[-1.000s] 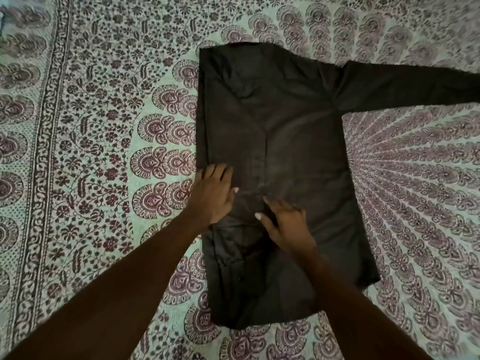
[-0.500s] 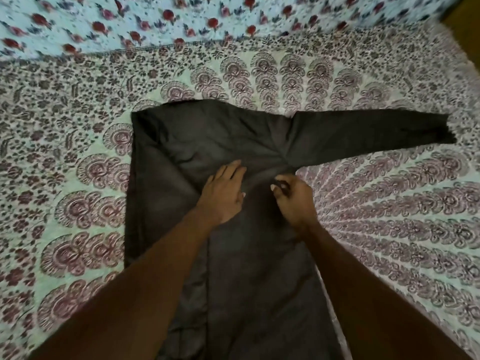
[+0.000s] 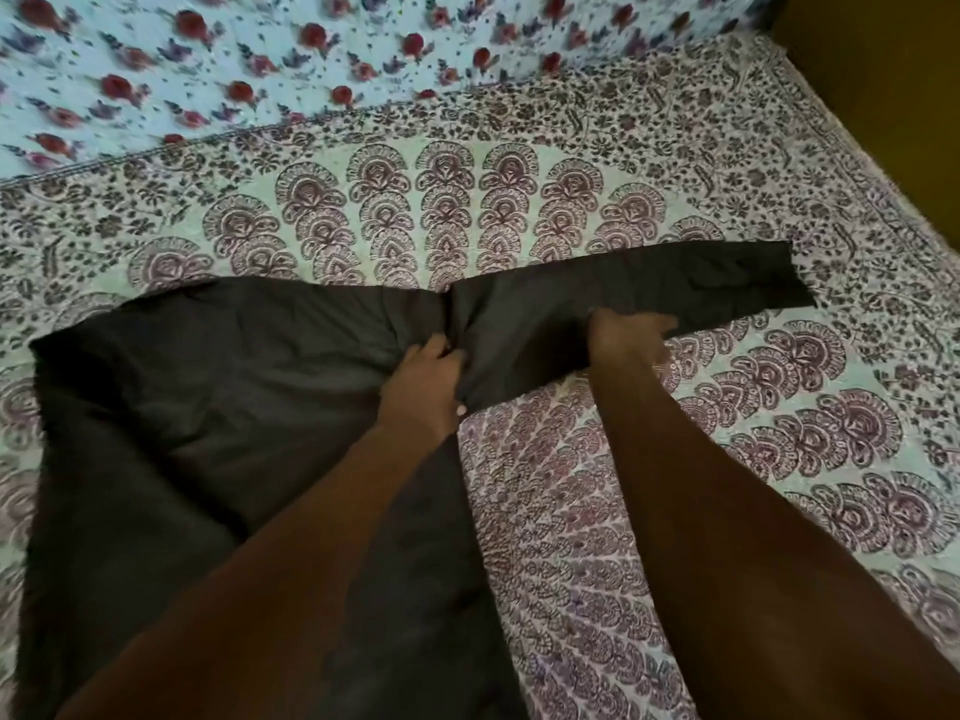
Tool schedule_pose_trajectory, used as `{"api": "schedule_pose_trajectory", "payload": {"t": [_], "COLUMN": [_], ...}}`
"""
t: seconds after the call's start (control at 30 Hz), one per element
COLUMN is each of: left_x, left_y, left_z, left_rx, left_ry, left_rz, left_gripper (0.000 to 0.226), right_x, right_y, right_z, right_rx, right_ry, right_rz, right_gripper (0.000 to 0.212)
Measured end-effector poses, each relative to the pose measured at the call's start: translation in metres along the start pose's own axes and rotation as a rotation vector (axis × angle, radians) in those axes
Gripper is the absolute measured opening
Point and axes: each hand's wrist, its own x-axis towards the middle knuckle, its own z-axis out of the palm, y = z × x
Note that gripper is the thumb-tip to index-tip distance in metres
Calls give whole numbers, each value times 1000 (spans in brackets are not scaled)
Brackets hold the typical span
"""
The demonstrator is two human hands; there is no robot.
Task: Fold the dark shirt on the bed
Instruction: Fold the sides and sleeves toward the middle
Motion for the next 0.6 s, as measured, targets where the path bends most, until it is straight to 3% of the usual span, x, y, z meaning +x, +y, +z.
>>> {"api": "schedule_pose_trajectory", "payload": {"t": [0.13,0.33,0.47,0.6], "left_x": [8,22,32,34], "left_y": [12,36,56,65], "left_z": [-5,-10,-14,-8], "left_rx": [114,270,388,387], "left_ry": [-31,-110,-136,-165], "left_rz": [-43,-78,-125,-187], "left_gripper": [62,96,83,84], "right_x": [41,94,112,120], "right_y": [-16,-7,-11,-10], "right_z": [-8,-43,-62,-75], "right_rx": [401,638,753,832], "right_ry": [7,66,141,43], "right_rz": [176,195,163,178], "right_gripper": [96,62,53,46]}}
